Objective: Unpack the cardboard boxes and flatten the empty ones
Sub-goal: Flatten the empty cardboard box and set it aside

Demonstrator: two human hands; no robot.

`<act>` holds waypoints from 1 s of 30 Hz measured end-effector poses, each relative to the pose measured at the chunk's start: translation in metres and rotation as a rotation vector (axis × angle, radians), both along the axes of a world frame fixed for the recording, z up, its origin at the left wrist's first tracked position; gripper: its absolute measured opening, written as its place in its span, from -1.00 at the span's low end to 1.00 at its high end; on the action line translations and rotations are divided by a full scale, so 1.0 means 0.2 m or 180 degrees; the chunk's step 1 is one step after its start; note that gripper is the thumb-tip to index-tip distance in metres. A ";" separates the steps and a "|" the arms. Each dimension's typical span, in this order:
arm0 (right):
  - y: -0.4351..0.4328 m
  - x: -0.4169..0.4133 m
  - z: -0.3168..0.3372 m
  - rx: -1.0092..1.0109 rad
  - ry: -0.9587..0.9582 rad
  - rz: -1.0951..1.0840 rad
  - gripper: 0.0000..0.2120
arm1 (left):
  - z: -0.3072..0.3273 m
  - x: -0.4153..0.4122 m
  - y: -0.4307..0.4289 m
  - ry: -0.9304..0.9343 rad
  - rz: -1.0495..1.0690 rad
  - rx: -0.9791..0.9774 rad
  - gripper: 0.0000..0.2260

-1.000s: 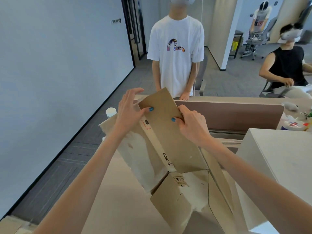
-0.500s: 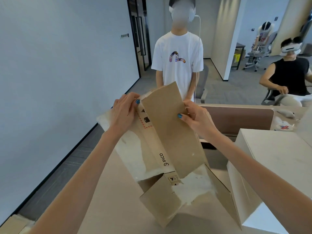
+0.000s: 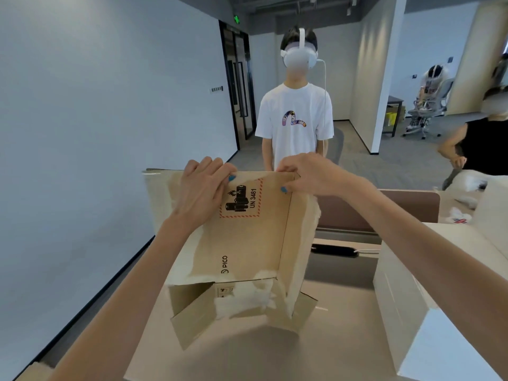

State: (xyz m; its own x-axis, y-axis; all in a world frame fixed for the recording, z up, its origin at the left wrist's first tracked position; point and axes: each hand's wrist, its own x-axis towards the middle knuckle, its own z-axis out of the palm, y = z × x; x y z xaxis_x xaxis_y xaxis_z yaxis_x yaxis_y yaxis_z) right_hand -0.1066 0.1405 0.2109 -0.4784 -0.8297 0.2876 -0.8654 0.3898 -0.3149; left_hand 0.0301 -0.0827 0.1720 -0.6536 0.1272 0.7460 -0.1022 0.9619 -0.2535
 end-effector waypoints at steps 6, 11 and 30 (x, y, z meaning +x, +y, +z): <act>-0.01 0.02 0.10 0.0507 0.0839 -0.0495 -0.75 | 0.15 0.02 0.06 0.0028 -0.0086 -0.0213 -0.71; -0.03 0.04 0.09 0.0066 0.0221 -0.0562 -0.83 | 0.24 0.02 0.04 -0.0018 -0.0243 -0.0138 -0.69; -0.23 0.05 -0.50 0.0332 -0.0337 -0.0790 -0.72 | -0.31 -0.06 -0.28 -0.1463 -0.0860 0.1292 -0.74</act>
